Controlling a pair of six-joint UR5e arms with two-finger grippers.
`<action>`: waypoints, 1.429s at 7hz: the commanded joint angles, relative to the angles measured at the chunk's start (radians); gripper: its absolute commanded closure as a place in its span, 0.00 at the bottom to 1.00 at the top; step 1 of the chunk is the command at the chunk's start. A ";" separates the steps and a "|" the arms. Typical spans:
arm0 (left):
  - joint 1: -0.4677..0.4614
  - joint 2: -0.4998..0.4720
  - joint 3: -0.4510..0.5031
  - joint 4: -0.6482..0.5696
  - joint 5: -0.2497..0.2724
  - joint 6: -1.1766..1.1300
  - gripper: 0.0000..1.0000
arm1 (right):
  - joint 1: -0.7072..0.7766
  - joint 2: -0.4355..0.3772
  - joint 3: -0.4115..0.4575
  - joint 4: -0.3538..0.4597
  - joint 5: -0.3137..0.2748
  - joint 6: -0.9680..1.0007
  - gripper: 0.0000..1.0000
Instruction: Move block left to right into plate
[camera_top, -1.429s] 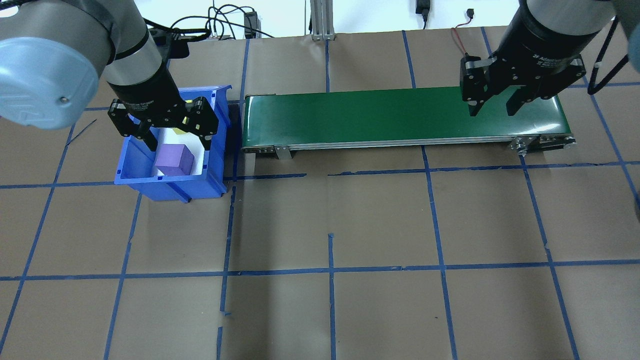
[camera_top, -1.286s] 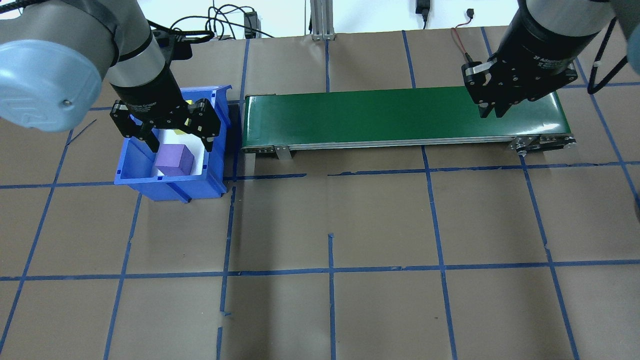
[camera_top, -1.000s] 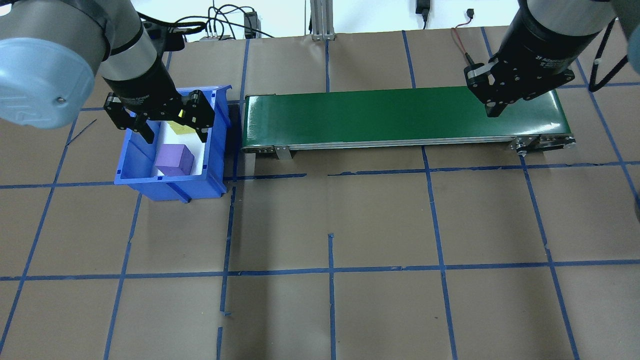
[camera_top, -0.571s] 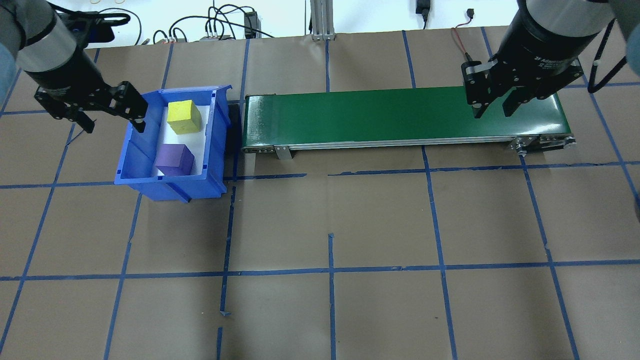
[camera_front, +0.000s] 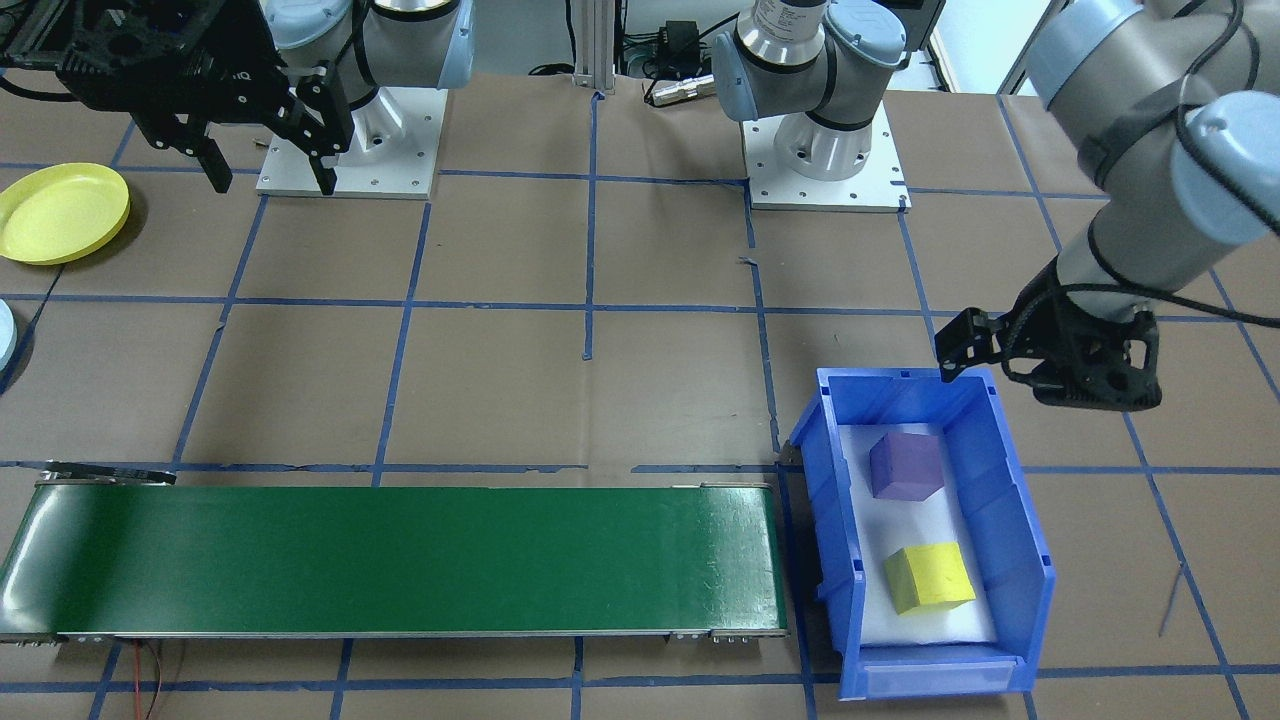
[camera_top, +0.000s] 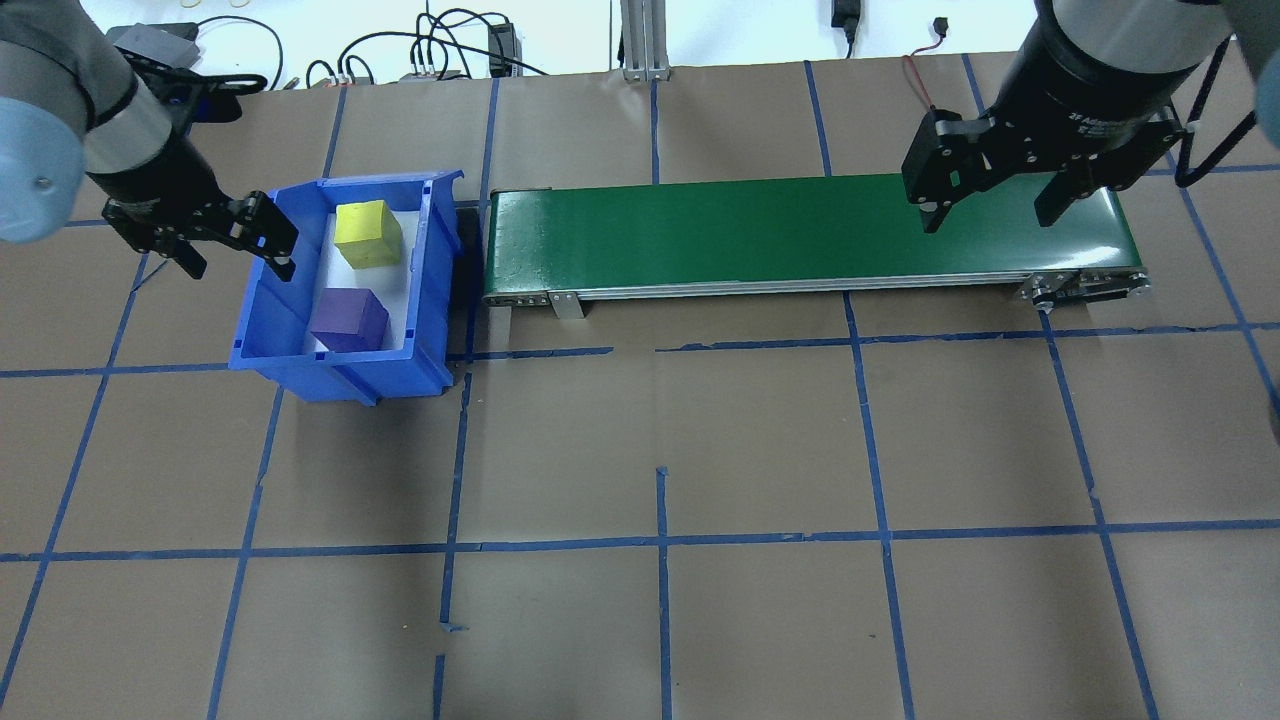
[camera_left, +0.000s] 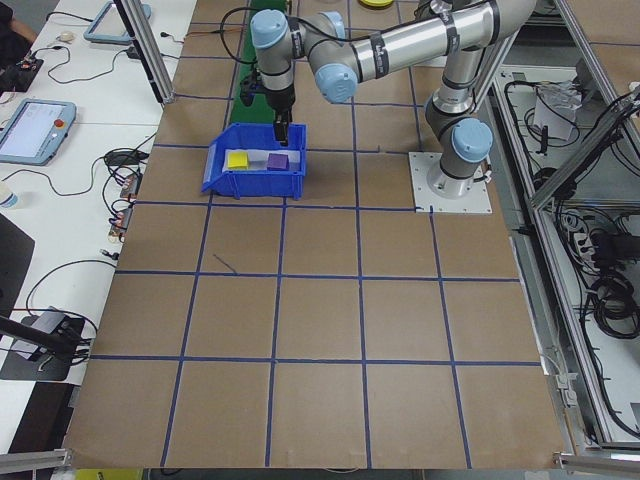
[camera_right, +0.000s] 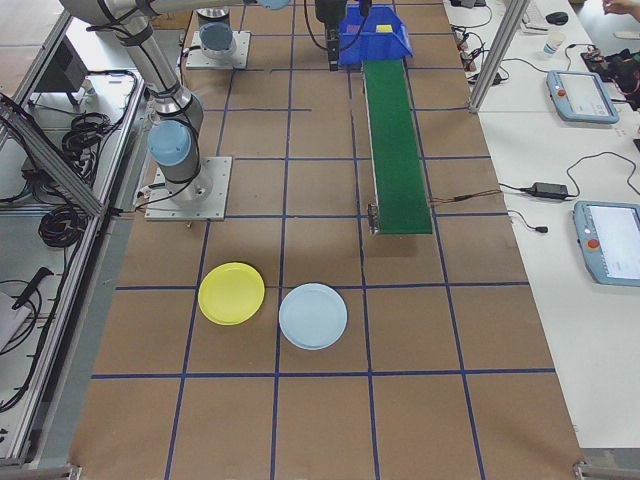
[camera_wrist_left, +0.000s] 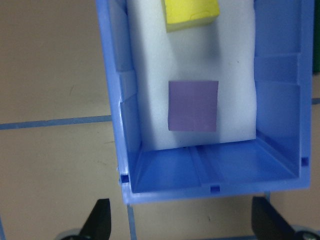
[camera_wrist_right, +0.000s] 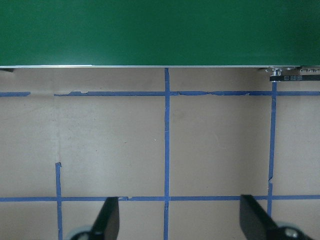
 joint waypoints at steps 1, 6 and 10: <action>-0.028 -0.057 -0.093 0.169 0.002 0.003 0.00 | 0.000 0.001 0.000 -0.010 0.000 0.000 0.00; -0.049 -0.111 -0.133 0.231 -0.001 0.086 0.02 | 0.000 0.001 0.003 -0.008 -0.008 -0.005 0.00; -0.049 -0.175 -0.136 0.277 -0.003 0.084 0.06 | 0.003 0.001 0.006 -0.012 -0.010 -0.017 0.30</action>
